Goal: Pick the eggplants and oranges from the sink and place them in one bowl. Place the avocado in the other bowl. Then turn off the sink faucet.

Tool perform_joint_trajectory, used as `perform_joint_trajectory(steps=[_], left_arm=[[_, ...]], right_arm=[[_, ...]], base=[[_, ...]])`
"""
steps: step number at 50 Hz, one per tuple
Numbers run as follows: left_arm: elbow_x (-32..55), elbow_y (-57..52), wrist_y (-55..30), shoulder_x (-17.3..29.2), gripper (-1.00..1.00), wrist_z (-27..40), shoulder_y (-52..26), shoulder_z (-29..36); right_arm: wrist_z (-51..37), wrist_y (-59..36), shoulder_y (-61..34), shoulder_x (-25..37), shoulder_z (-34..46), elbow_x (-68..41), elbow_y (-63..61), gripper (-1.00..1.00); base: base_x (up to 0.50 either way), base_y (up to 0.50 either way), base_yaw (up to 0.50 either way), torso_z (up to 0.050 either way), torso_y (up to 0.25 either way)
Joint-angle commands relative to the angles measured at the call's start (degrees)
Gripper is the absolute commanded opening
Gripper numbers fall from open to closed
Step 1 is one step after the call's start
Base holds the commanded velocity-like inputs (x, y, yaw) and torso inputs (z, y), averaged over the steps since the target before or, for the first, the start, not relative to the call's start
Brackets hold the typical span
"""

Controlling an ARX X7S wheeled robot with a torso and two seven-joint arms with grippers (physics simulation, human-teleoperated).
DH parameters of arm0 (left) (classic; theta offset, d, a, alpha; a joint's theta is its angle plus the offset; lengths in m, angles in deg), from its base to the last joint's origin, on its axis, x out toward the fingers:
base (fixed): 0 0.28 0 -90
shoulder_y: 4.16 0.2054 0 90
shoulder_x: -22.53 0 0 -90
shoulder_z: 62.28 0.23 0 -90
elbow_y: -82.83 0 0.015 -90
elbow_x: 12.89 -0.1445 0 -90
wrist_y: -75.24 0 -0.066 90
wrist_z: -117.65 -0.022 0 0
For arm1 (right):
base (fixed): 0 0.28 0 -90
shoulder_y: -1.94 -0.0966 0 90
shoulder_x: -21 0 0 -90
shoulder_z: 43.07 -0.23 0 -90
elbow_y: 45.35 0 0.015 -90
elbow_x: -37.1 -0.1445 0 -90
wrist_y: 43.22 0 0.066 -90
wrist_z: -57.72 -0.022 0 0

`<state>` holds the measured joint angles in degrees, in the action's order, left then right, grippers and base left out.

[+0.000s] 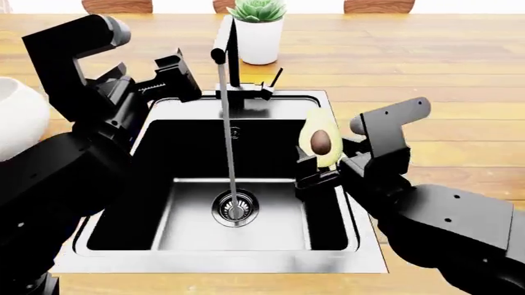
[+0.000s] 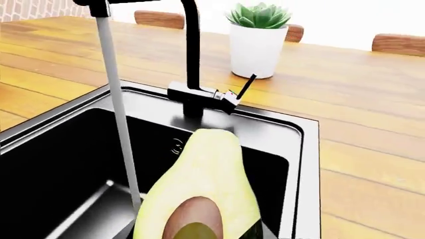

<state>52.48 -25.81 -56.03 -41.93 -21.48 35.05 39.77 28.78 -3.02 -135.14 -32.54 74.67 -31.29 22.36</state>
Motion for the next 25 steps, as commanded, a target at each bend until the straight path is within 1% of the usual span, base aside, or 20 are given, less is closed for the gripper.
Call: perform_joint_trajectory(steps=[1, 10, 25], left_arm=[[0.64, -3.16, 0.79, 0.77, 1.0, 0.43, 2.35, -0.63], [3.0, -7.76, 1.36, 2.05, 1.0, 2.86, 5.25, -2.91], [5.31, -11.64, 1.89, 3.39, 1.0, 3.94, 7.2, -4.62]], right_arm=[[-1.59, 4.61, 2.46, 2.28, -4.7, 0.7, -7.73, -1.0], [-5.48, 5.05, 3.65, 3.41, -6.51, -1.78, -14.03, -1.0], [-5.89, 5.07, 3.13, 2.99, -6.23, -2.19, -15.03, -1.0]], base=[[0.07, -0.5, 0.0, 0.0, 0.0], [0.08, -0.5, 0.0, 0.0, 0.0], [0.08, -0.5, 0.0, 0.0, 0.0]])
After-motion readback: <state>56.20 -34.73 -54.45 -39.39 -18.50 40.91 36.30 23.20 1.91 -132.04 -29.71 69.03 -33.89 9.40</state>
